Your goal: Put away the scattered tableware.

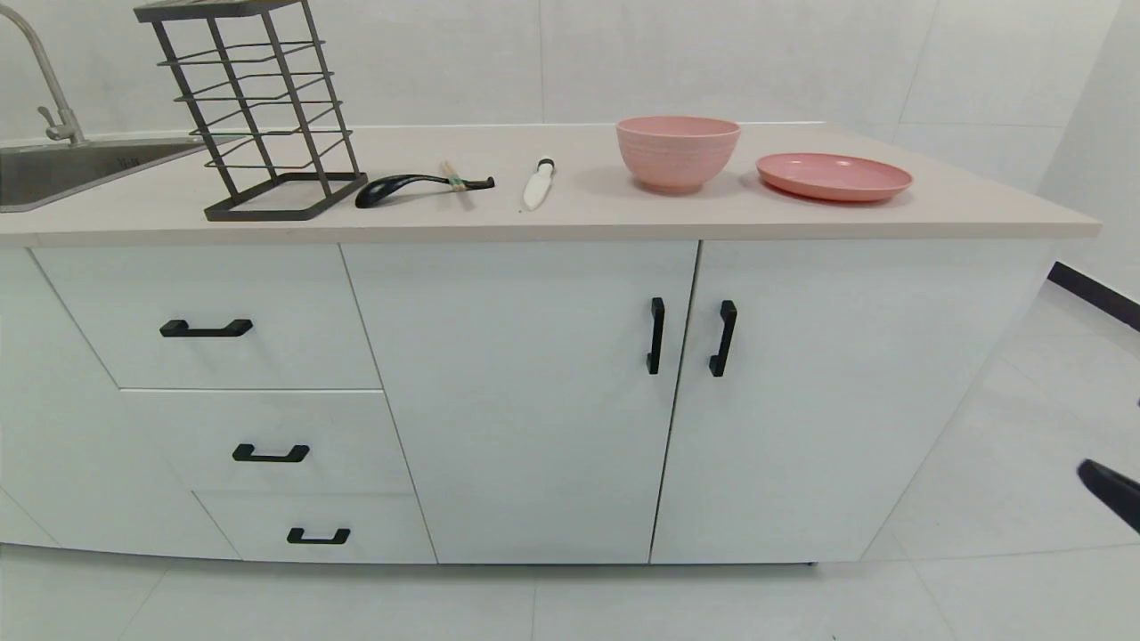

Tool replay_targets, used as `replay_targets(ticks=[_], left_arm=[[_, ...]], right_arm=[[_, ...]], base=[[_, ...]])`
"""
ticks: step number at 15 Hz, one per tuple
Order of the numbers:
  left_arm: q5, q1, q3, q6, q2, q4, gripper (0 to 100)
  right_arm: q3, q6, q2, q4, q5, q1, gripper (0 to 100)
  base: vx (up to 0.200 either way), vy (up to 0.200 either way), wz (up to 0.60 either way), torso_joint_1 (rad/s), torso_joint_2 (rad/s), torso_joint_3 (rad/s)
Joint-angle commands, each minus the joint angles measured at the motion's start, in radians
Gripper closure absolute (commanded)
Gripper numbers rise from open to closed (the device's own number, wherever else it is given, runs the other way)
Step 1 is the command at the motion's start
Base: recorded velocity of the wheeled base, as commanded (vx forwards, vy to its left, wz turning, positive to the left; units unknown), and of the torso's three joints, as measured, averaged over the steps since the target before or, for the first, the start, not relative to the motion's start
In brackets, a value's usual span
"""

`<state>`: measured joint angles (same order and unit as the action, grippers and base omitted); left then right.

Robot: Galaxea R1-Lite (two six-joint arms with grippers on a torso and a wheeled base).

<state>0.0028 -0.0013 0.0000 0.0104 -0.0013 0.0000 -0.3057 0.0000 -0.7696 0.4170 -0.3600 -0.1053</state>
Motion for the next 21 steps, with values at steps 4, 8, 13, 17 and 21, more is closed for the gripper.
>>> replay_targets(ticks=[4, 8, 13, 17, 21], left_arm=[[0.0, 0.001, 0.0, -0.004, 0.001, 0.0, 0], [0.0, 0.001, 0.0, -0.004, 0.001, 0.0, 0], [0.0, 0.001, 0.0, -0.004, 0.001, -0.002, 0], [0.0, 0.001, 0.0, -0.003, 0.001, -0.002, 0], [-0.007, 0.001, 0.0, -0.001, 0.001, -0.003, 0]], right_arm=[[0.106, -0.049, -0.499, 0.391, -0.077, -0.011, 0], [0.189, -0.107, -0.746, 0.675, -0.175, -0.011, 0], [0.145, -0.178, -1.073, 0.999, -0.255, -0.016, 0], [-0.027, -0.179, -1.188, 1.013, -0.307, -0.07, 0], [-0.158, -0.179, -1.281, 1.014, -0.303, -0.122, 0]], base=[[0.0, 0.0, 0.0, 0.0, 0.0, 0.0], [0.0, 0.0, 0.0, 0.0, 0.0, 0.0], [0.0, 0.0, 0.0, 0.0, 0.0, 0.0], [0.0, 0.0, 0.0, 0.0, 0.0, 0.0], [0.0, 0.0, 0.0, 0.0, 0.0, 0.0]])
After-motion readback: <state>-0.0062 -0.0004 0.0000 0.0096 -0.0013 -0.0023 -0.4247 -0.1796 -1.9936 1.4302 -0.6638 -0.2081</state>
